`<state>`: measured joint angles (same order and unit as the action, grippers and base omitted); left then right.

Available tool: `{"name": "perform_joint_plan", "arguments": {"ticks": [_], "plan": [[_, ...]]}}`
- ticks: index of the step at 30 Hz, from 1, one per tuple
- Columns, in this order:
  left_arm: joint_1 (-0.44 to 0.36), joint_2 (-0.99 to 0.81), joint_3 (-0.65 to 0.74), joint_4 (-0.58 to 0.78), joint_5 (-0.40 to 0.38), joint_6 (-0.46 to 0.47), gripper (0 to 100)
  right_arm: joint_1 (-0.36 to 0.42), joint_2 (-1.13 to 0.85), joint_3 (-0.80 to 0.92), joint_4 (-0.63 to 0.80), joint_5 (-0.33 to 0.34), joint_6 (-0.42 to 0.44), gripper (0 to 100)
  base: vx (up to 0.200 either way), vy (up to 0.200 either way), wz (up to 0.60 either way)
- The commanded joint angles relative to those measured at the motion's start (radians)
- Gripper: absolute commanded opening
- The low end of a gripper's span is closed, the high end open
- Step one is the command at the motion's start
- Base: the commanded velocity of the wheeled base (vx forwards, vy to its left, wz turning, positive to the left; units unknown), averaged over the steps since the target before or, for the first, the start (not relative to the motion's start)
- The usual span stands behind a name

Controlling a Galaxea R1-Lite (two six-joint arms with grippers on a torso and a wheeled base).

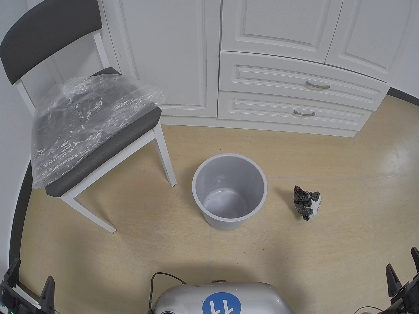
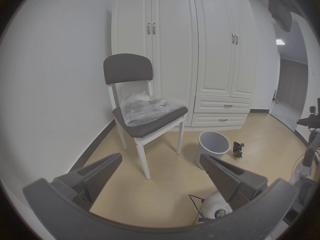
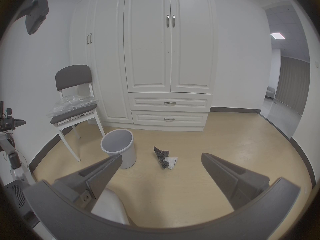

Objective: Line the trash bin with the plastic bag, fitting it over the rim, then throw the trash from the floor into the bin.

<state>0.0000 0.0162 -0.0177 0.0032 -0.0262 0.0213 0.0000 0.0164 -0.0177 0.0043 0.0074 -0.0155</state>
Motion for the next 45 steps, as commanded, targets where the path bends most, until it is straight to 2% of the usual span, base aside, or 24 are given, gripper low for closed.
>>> {"name": "perform_joint_plan", "arguments": {"ticks": [1, 41, 45], "plan": [[0.000, -0.016, 0.016, 0.000, 0.000, 0.000, 100, 0.000, -0.016, 0.016, 0.000, 0.000, -0.001, 100, 0.000, 0.000, 0.00], [0.000, -0.016, 0.016, 0.000, 0.002, 0.000, 100, 0.000, -0.016, 0.016, 0.000, 0.000, -0.001, 100, 0.000, 0.000, 0.00], [0.000, -0.016, 0.016, 0.000, 0.002, 0.000, 100, -0.002, -0.016, 0.015, 0.003, 0.008, -0.035, 100, 0.000, 0.000, 0.00]]}}
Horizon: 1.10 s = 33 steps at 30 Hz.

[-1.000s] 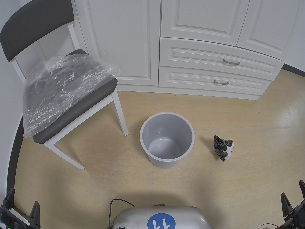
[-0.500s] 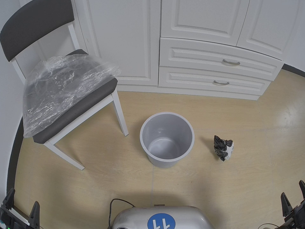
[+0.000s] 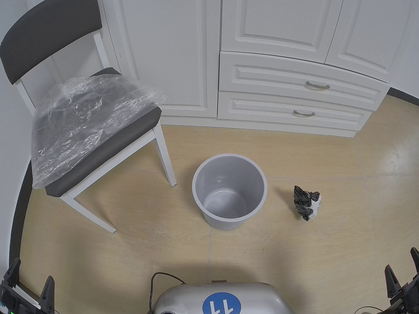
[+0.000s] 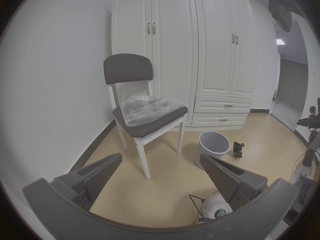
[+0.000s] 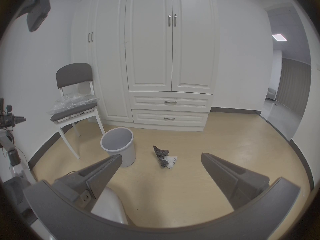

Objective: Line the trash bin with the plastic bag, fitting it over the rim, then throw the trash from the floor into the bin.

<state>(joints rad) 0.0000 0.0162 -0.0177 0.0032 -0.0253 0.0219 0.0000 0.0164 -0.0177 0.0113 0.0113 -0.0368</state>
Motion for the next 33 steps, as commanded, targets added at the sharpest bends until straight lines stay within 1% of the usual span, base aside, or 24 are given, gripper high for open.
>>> {"name": "perform_joint_plan", "arguments": {"ticks": [1, 4, 7, 9, 11, 14, 17, 18, 19, 20, 21, 24, 26, 27, 28, 29, 30, 31, 32, 33], "plan": [[0.000, -0.016, 0.016, 0.000, 0.001, 0.000, 100, -0.002, -0.016, 0.015, -0.004, 0.004, -0.014, 100, 0.000, 0.000, 0.00], [0.000, -0.016, 0.016, 0.000, 0.001, -0.007, 100, -0.002, -0.016, 0.016, -0.007, 0.007, -0.014, 100, 0.000, 0.000, 0.00], [0.002, -0.016, 0.018, -0.003, -0.013, 0.030, 100, -0.002, -0.016, 0.016, -0.004, 0.010, -0.029, 100, 0.000, 0.000, 0.00], [0.002, -0.016, 0.018, -0.008, -0.025, 0.059, 100, 0.000, -0.016, 0.015, -0.004, 0.026, -0.055, 100, 0.000, 0.000, 0.00], [0.000, -0.016, 0.018, -0.009, -0.030, 0.061, 100, 0.000, -0.016, 0.015, -0.002, 0.032, -0.069, 100, 0.000, 0.000, 0.00], [0.003, -0.016, 0.018, -0.009, -0.028, 0.055, 100, -0.002, -0.016, 0.012, -0.001, 0.032, -0.061, 100, 0.000, 0.000, 0.00], [0.002, -0.016, 0.012, -0.025, -0.011, 0.009, 100, 0.000, -0.016, 0.016, -0.019, 0.030, -0.035, 100, 0.000, 0.000, 0.00], [0.002, -0.016, -0.015, -0.075, -0.008, -0.019, 100, 0.000, -0.016, 0.018, -0.019, 0.027, -0.026, 100, 0.000, 0.000, 0.00], [0.002, -0.016, -0.064, -0.131, -0.011, -0.053, 100, 0.000, -0.016, 0.018, -0.019, 0.026, -0.025, 100, 0.000, 0.000, 0.00], [0.000, -0.016, -0.084, -0.144, -0.011, -0.068, 100, 0.000, -0.016, 0.018, -0.019, 0.026, -0.023, 100, 0.000, 0.000, 0.00], [-0.005, -0.004, -0.176, -0.167, -0.019, -0.134, 100, 0.000, -0.016, 0.018, -0.019, 0.026, -0.025, 100, 0.000, 0.000, 0.00], [-0.005, 0.004, -0.260, -0.052, -0.011, -0.132, 100, 0.000, -0.016, 0.018, -0.019, 0.026, -0.021, 100, 0.000, 0.000, 0.00], [-0.005, 0.001, -0.277, 0.026, -0.007, -0.132, 100, -0.002, -0.016, 0.018, -0.019, 0.022, -0.014, 100, 0.000, 0.000, 0.00], [-0.005, 0.002, -0.280, 0.054, -0.007, -0.128, 100, 0.000, -0.016, 0.002, -0.043, 0.016, 0.021, 100, 0.000, 0.000, 0.00], [-0.005, 0.004, -0.283, 0.066, -0.007, -0.125, 100, 0.000, -0.016, -0.053, -0.079, 0.018, 0.106, 100, 0.000, 0.000, 0.00], [-0.006, 0.008, -0.285, 0.066, -0.007, -0.117, 100, -0.002, -0.013, -0.145, -0.093, 0.030, 0.207, 100, 0.000, 0.000, 0.00], [-0.009, 0.016, -0.288, 0.066, -0.008, -0.097, 100, -0.003, 0.005, -0.223, -0.080, 0.036, 0.276, 100, 0.000, 0.000, 0.00], [-0.014, 0.027, -0.292, 0.066, -0.008, -0.073, 100, -0.006, 0.034, -0.275, -0.043, 0.047, 0.278, 100, 0.000, 0.000, 0.00], [-0.014, 0.027, -0.292, 0.066, -0.008, -0.073, 100, -0.006, 0.034, -0.275, -0.043, 0.047, 0.278, 100, 0.000, 0.000, 0.00], [-0.025, 0.079, -0.300, 0.070, -0.007, 0.010, 100, -0.006, 0.103, -0.358, 0.049, 0.087, 0.178, 100, 0.000, 0.000, 0.00]]}}
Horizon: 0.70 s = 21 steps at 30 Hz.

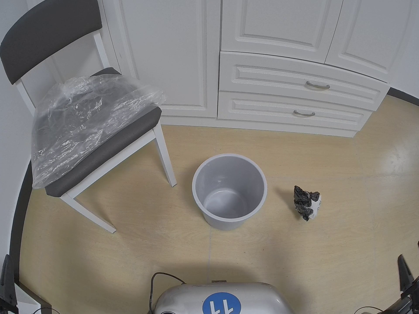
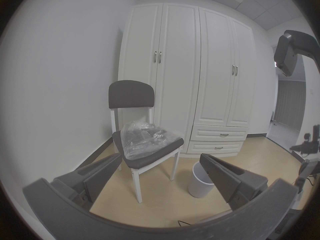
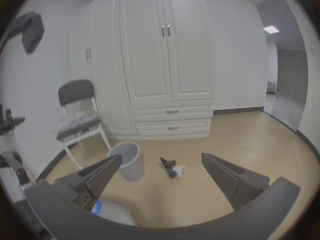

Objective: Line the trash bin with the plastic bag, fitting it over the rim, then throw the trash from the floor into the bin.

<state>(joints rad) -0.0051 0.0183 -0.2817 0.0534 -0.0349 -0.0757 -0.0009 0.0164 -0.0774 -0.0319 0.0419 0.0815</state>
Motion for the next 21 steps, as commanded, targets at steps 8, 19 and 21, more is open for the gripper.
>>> {"name": "perform_joint_plan", "arguments": {"ticks": [8, 19, 21], "plan": [[-0.013, 0.351, -0.136, 0.019, 0.006, 0.248, 100, -0.022, 0.379, -0.343, 0.144, 0.197, -0.151, 100, 0.000, 0.000, 0.00], [0.169, 0.779, -0.214, 0.003, 0.101, 0.261, 100, 0.028, 0.767, -0.412, -0.180, 0.101, -0.152, 100, 0.000, 0.000, 0.00], [0.220, 0.838, -0.214, -0.020, 0.081, 0.280, 100, 0.099, 0.829, -0.456, -0.224, -0.013, -0.141, 100, 0.000, 0.000, 0.00]]}}
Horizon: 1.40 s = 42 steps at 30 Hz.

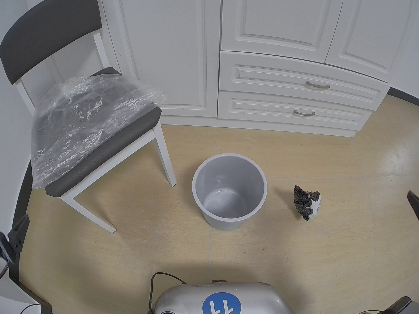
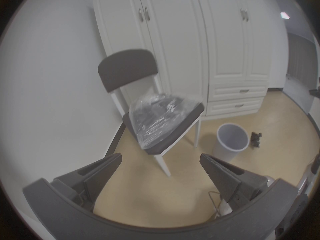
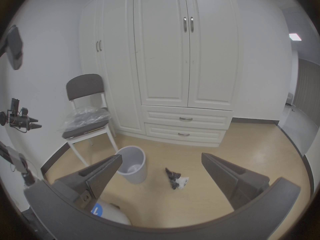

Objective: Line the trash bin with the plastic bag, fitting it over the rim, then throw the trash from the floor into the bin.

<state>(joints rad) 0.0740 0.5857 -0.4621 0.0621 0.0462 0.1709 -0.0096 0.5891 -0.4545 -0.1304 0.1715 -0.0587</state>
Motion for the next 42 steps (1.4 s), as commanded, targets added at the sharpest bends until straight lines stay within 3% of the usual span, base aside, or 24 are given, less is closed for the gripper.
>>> {"name": "perform_joint_plan", "arguments": {"ticks": [1, 3, 4, 6, 8, 10, 13, 16, 19, 21, 28, 42], "plan": [[0.167, 0.292, -0.033, -0.044, -0.022, 0.036, 100, 0.145, 0.281, -0.099, -0.140, -0.199, 0.011, 100, 0.000, 0.000, 0.00], [0.236, 0.336, -0.032, -0.088, -0.111, 0.042, 100, 0.244, 0.344, -0.145, -0.178, -0.329, 0.086, 100, 0.000, 0.000, 0.00], [0.251, 0.347, -0.032, -0.099, -0.135, 0.044, 100, 0.267, 0.357, -0.155, -0.187, -0.356, 0.106, 100, 0.000, 0.000, 0.00], [0.374, 0.410, -0.027, -0.163, -0.281, 0.079, 100, 0.399, 0.437, -0.201, -0.239, -0.503, 0.192, 100, 0.000, 0.000, 0.00], [0.464, 0.451, -0.021, -0.205, -0.376, 0.119, 100, 0.461, 0.471, -0.216, -0.264, -0.576, 0.221, 100, 0.000, 0.000, 0.00], [0.532, 0.490, -0.012, -0.237, -0.454, 0.157, 100, 0.474, 0.494, -0.219, -0.285, -0.607, 0.231, 100, 0.000, 0.000, 0.00], [0.606, 0.539, 0.002, -0.288, -0.528, 0.187, 100, 0.476, 0.508, -0.211, -0.324, -0.609, 0.235, 100, 0.000, 0.000, 0.00], [0.647, 0.586, 0.011, -0.326, -0.545, 0.187, 100, 0.474, 0.508, -0.204, -0.331, -0.604, 0.269, 100, 0.000, 0.000, 0.00], [0.648, 0.614, 0.013, -0.358, -0.545, 0.188, 100, 0.471, 0.505, -0.201, -0.328, -0.596, 0.326, 100, 0.000, 0.000, 0.00], [0.647, 0.617, 0.023, -0.410, -0.549, 0.183, 100, 0.471, 0.511, -0.187, -0.319, -0.550, 0.387, 100, 0.000, 0.000, 0.00], [0.602, 0.671, 0.020, -0.426, -0.542, 0.180, 100, 0.468, 0.528, -0.185, -0.317, -0.523, 0.396, 100, 0.000, 0.000, 0.00], [0.581, 0.829, 0.031, -0.628, -0.540, 0.128, 100, 0.465, 0.544, -0.182, -0.321, -0.521, 0.396, 100, 0.000, 0.000, 0.00]]}}
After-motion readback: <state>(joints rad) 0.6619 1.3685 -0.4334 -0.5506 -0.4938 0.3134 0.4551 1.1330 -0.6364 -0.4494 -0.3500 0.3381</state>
